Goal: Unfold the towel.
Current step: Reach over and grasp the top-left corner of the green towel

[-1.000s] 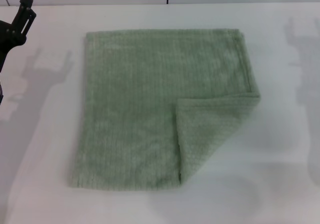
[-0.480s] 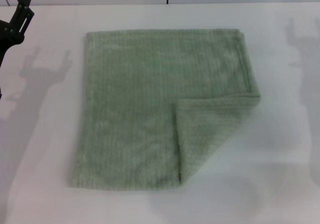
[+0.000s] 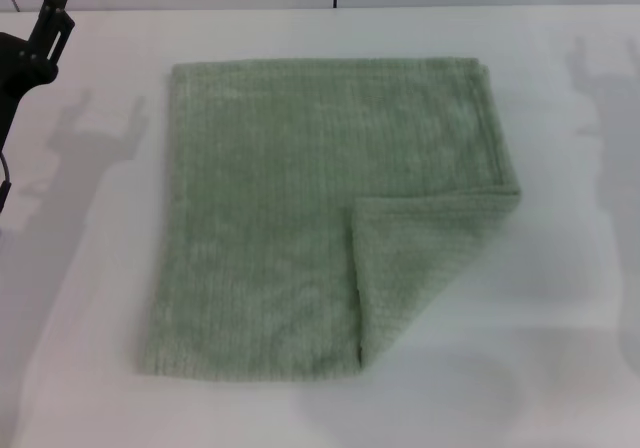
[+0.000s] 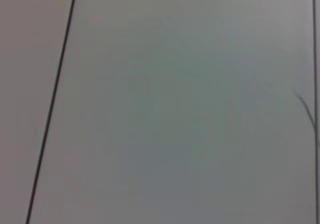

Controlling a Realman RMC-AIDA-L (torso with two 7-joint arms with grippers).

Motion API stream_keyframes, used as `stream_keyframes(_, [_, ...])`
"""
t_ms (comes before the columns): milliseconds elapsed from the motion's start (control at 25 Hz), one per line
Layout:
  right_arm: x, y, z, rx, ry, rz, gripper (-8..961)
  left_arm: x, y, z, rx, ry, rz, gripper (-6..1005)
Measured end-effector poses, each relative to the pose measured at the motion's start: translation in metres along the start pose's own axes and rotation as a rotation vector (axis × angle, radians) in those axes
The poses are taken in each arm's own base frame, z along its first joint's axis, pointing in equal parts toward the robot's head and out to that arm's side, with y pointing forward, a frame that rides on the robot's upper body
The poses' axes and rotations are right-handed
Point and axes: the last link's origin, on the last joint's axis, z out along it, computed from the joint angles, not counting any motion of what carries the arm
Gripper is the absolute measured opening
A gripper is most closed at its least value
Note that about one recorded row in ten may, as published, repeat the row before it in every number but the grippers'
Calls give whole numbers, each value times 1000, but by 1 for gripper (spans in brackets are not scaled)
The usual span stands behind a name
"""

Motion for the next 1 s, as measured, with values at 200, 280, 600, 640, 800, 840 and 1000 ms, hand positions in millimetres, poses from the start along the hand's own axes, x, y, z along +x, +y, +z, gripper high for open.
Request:
stream_keyframes(200, [1, 1, 0, -4, 3, 5, 692, -3, 1, 5, -7, -28, -18, 714])
stream_keyframes(280, [1, 1, 1, -7, 5, 5, 692, -5, 3, 9, -6, -40, -35, 660])
stream_keyframes(600, [2, 5, 1, -21, 12, 5, 693, -11, 14, 18, -48, -84, -39, 443])
stream_keyframes(640, [2, 7, 2, -29, 12, 5, 692, -13, 17, 20, -60, -100, -41, 401])
stream_keyframes(800, [2, 9, 2, -41, 14, 5, 692, -23, 28, 33, -102, -184, -62, 235])
stream_keyframes(840, [2, 10, 2, -43, 15, 4, 692, -25, 31, 37, -111, -201, -66, 164])
stream_keyframes(1000, [3, 11, 2, -50, 17, 3, 691, -37, 41, 48, -138, -307, -59, 13])
